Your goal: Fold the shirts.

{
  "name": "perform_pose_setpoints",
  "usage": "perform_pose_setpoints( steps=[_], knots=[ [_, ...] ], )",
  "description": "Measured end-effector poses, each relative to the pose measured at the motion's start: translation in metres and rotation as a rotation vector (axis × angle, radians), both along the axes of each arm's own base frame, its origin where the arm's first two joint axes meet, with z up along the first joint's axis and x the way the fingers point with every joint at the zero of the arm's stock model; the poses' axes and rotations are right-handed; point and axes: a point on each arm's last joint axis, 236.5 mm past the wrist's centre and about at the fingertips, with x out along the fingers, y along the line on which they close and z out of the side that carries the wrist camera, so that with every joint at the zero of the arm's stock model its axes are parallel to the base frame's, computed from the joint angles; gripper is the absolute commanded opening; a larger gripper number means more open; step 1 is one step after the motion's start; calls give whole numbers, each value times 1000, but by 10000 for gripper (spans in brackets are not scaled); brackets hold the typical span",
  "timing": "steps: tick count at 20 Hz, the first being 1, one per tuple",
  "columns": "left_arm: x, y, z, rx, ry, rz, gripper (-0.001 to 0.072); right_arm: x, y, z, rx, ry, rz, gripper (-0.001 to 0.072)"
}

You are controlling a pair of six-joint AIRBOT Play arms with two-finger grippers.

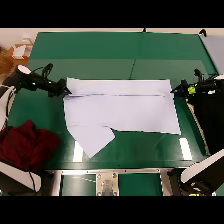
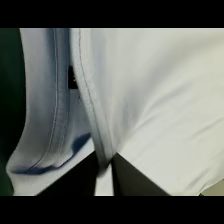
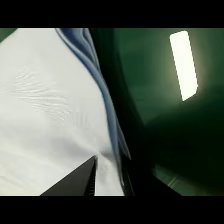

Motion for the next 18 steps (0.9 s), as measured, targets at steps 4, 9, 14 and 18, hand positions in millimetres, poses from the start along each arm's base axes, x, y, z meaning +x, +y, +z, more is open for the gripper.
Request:
perform_pose_setpoints(
  steps=[4, 9, 14, 18],
  knots=[
    [-13, -3, 12, -38, 64, -15, 477, -7, -5, 16, -9, 14, 1, 234],
    [-66, 8, 37, -17, 160, -53, 476, -46, -13, 59, -50, 35, -31, 234],
    [-161, 13, 35, 74, 207, -31, 477, -142, -19, 71, -107, 98, -193, 235],
    [-223, -5, 19, 52, 172, 61, 477, -217, -4, 57, -140, 117, -412, 306]
  ],
)
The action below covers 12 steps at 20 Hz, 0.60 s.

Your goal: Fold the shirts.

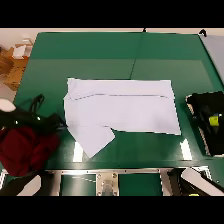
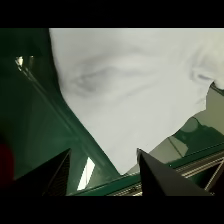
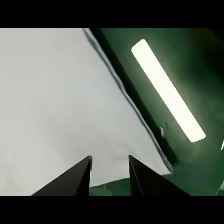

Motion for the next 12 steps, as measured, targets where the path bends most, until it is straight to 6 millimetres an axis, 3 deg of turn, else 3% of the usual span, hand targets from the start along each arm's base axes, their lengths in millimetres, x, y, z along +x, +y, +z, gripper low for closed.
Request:
perform_pose_setpoints(
  steps=[2, 5, 8, 12],
  knots=[
    [-18, -10, -15, -26, -12, 62, 477, -27, 15, -14, -8, 4, -78, 306],
    [-33, -32, -34, -65, -19, 101, 476, -51, 37, -42, 20, 24, -162, 306],
    [-29, -51, -44, -80, -77, 135, 476, -55, 53, -61, 71, 8, -254, 306],
    [-20, -62, -55, -76, -98, 198, 475, -44, 60, -71, 136, -46, -367, 306]
  ],
)
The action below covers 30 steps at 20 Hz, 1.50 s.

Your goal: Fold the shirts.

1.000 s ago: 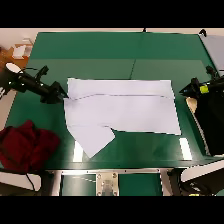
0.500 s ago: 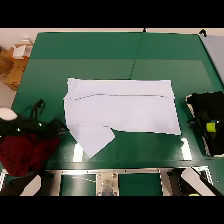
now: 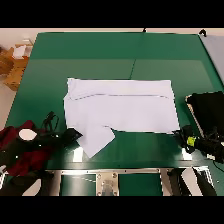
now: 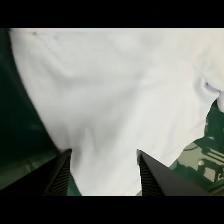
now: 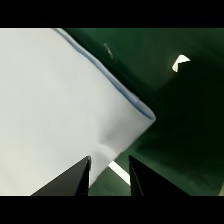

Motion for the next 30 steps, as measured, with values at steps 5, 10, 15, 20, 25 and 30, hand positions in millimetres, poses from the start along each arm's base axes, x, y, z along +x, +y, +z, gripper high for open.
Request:
perform_pose_setpoints(
  steps=[5, 10, 15, 20, 25, 30],
  knots=[
    [11, 1, -8, 12, -10, 58, 173, 13, 1, -13, 79, -28, -84, 193],
    [10, -5, -5, -13, -11, 47, 26, 15, 5, -20, 104, -29, -60, 13],
    [4, -13, 3, -33, -10, -17, 29, 27, -6, -5, 61, -63, 23, 13],
    [-5, -16, 7, -49, 25, -59, 646, 36, -11, 9, 57, -91, 59, 14],
    [-25, -4, 5, -57, 119, -86, 646, 38, -10, 13, 64, -97, 65, 14],
    [-19, -16, -6, -125, 116, 33, 645, 39, -13, 13, 52, -104, 64, 13]
  ],
)
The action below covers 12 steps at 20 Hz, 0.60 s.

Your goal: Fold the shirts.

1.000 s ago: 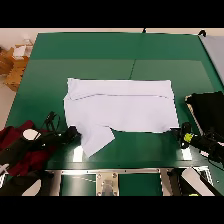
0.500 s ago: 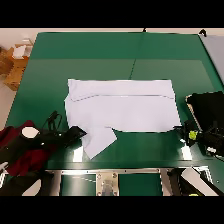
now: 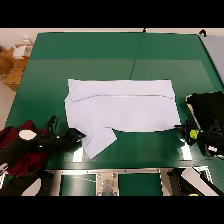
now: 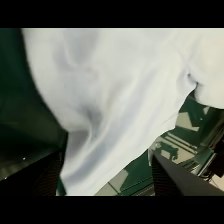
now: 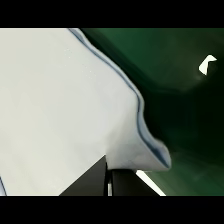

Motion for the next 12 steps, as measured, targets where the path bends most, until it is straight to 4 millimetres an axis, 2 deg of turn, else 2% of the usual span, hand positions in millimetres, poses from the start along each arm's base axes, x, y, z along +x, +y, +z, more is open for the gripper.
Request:
perform_pose_setpoints(
  steps=[2, 3, 4, 5, 6, 7, 8, 12],
  knots=[
    [2, -11, -5, -21, 0, 26, 623, 0, -1, 0, -4, -2, -1, 13],
    [3, -16, -6, -33, -4, 40, 414, 1, -1, 0, -5, -3, -2, 14],
    [5, -17, -10, -20, -23, 36, 275, 1, -2, 0, -6, -3, -3, 13],
    [8, -18, -13, -11, -46, 36, 268, 1, -2, 0, -7, -4, -3, 14],
    [11, -20, -12, -16, -62, 43, 178, 1, -2, 0, -7, -4, -3, 13],
    [13, -21, -12, -17, -77, 44, 56, 1, -2, 0, -7, -5, -3, 13],
    [14, -22, -12, -17, -87, 45, 27, 1, -2, 0, -8, -5, -1, 13],
    [6, -33, -5, -56, -102, -16, 26, -3, 2, -1, -8, 5, 24, 12]
  ],
)
